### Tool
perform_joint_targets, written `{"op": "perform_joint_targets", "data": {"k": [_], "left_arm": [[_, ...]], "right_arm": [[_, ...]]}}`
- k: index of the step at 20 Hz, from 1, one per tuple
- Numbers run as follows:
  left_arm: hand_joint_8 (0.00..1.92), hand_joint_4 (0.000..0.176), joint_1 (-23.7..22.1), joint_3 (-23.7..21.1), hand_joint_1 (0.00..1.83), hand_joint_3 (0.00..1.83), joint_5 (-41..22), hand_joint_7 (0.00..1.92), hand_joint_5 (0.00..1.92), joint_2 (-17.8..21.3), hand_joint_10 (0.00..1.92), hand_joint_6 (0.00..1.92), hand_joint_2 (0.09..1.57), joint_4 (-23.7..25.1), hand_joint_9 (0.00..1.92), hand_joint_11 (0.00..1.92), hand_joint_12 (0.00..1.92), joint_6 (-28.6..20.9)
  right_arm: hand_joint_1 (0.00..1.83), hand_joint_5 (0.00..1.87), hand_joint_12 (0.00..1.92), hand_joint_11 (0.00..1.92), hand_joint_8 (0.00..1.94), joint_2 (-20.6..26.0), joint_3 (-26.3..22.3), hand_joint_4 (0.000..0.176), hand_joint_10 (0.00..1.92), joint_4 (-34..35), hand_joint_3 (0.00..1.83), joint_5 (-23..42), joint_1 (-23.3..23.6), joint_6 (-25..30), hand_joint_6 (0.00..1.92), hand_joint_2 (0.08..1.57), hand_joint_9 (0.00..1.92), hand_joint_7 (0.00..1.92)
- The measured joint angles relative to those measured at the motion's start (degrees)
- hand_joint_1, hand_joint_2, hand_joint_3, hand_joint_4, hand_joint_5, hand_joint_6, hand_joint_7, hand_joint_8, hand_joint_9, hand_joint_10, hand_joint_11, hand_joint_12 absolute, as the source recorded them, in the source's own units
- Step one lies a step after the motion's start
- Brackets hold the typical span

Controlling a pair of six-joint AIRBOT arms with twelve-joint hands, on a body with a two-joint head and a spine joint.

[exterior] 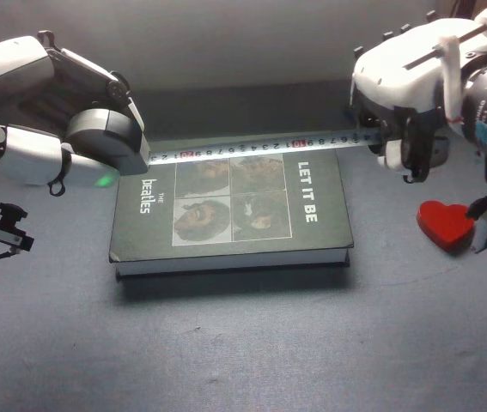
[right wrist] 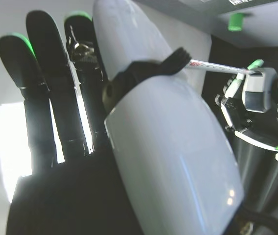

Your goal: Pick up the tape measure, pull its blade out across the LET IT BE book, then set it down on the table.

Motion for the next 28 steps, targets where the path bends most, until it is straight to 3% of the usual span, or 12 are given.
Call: {"op": "perform_joint_targets", "data": {"k": [14,24,25,26,27,28], "left_arm": [[0.44,0.000,0.0,0.0,1.40,0.00,-0.3,1.25,0.98,0.0,0.89,0.86,1.04,-0.3,1.13,1.10,0.74,-0.2],[0.46,0.000,0.1,0.1,1.40,0.00,0.3,1.25,0.96,0.0,0.90,0.87,1.04,-0.2,1.12,1.08,0.72,0.2],[0.46,0.000,0.1,0.1,1.40,0.00,0.3,1.25,0.96,0.0,0.90,0.88,1.05,-0.1,1.12,1.08,0.72,0.2],[0.46,0.000,0.1,0.2,1.40,0.00,0.2,1.25,0.96,0.0,0.90,0.88,1.05,-0.1,1.12,1.08,0.72,0.2],[0.46,0.000,0.1,0.3,1.40,0.00,0.2,1.25,0.96,0.0,0.90,0.88,1.05,-0.2,1.12,1.08,0.72,0.2],[0.46,0.000,0.1,0.3,1.40,0.00,0.2,1.25,0.96,0.0,0.90,0.88,1.05,-0.2,1.12,1.08,0.72,0.2]], "right_arm": [[1.20,0.83,1.36,0.61,1.17,3.5,3.3,0.000,0.93,-0.9,0.00,5.0,-0.8,0.0,1.10,1.16,0.83,0.95],[1.19,0.84,1.37,0.59,1.15,3.1,2.0,0.000,0.91,-1.3,0.00,3.3,-0.8,-0.2,1.13,1.17,0.84,0.94],[1.32,0.82,1.38,0.60,1.08,3.1,1.9,0.000,1.31,-1.2,0.00,3.2,-0.8,-0.3,1.12,1.16,0.81,0.94],[1.35,0.80,1.39,0.59,1.11,3.0,1.9,0.000,1.43,-1.3,0.00,3.2,-0.8,-0.3,1.14,1.17,0.77,0.91],[1.22,0.80,1.38,0.58,1.19,3.0,1.9,0.000,1.14,-1.3,0.00,3.2,-0.8,-0.3,1.18,1.18,0.74,0.90],[1.19,0.75,1.36,0.54,1.24,3.0,1.9,0.000,0.99,-1.3,0.00,3.1,-0.8,-0.3,1.23,1.20,0.73,0.89]]}}
